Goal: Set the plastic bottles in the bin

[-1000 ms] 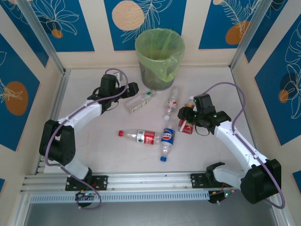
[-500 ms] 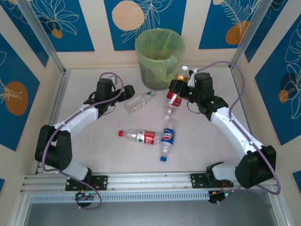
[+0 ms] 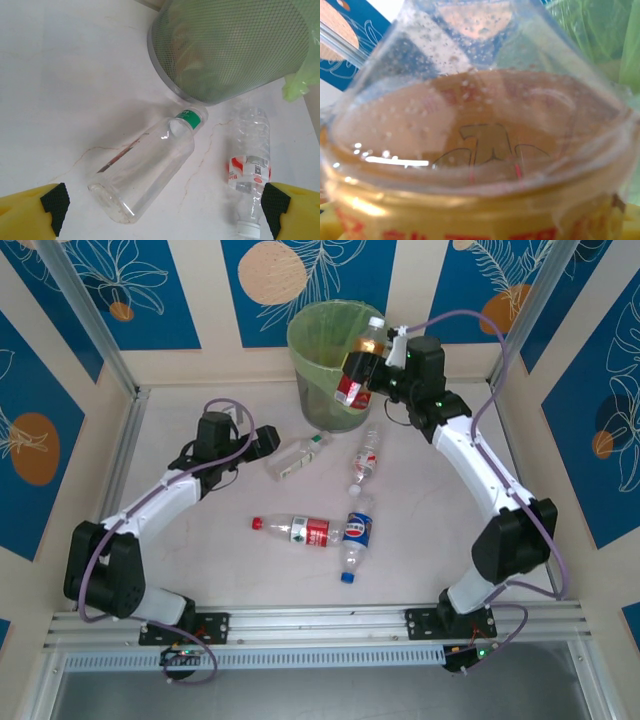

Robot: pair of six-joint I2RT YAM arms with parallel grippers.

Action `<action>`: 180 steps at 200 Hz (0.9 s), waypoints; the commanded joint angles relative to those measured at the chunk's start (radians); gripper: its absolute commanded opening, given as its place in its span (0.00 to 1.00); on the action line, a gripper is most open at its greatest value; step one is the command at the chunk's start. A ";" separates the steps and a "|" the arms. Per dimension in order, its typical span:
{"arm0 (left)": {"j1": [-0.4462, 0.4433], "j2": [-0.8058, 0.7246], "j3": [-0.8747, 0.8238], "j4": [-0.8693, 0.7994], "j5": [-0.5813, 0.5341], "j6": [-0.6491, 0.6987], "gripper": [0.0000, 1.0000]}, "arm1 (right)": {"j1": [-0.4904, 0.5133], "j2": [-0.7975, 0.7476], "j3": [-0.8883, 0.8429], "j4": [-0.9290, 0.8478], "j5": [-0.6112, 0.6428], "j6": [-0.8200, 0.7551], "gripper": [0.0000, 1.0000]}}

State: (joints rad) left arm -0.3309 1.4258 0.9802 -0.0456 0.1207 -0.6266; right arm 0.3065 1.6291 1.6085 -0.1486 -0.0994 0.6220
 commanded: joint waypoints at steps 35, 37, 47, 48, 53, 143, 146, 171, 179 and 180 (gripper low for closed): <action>0.012 -0.075 -0.043 0.022 -0.025 -0.007 1.00 | -0.035 0.220 0.373 -0.130 -0.060 -0.076 0.52; 0.012 -0.077 -0.045 0.026 -0.026 -0.008 1.00 | -0.036 0.230 0.386 -0.134 -0.062 -0.076 0.51; 0.012 -0.094 -0.067 0.054 -0.028 -0.010 1.00 | -0.046 0.269 0.446 -0.147 -0.064 -0.070 0.52; 0.011 -0.095 -0.069 0.057 -0.029 -0.010 1.00 | -0.046 0.274 0.452 -0.147 -0.064 -0.069 0.52; 0.012 -0.104 -0.081 0.072 -0.031 -0.008 1.00 | -0.051 0.291 0.477 -0.147 -0.062 -0.062 0.52; 0.012 -0.189 -0.155 0.089 0.083 0.089 1.00 | -0.074 0.685 1.022 -0.211 0.094 -0.189 0.51; 0.012 -0.189 -0.155 0.087 0.087 0.088 1.00 | -0.075 0.690 1.028 -0.212 0.096 -0.201 0.51; 0.012 -0.194 -0.160 0.075 0.096 0.090 1.00 | -0.075 0.699 1.012 -0.215 0.109 -0.325 0.52; 0.011 -0.193 -0.163 0.076 0.093 0.093 1.00 | -0.076 0.698 1.006 -0.220 0.109 -0.371 0.53; 0.011 -0.193 -0.163 0.076 0.093 0.094 0.99 | -0.076 0.699 1.005 -0.221 0.110 -0.377 0.52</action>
State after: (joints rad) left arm -0.3302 1.2564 0.8288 0.0227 0.1795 -0.5648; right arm 0.2314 2.3241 2.5916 -0.3611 -0.0284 0.4179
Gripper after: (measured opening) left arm 0.995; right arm 0.655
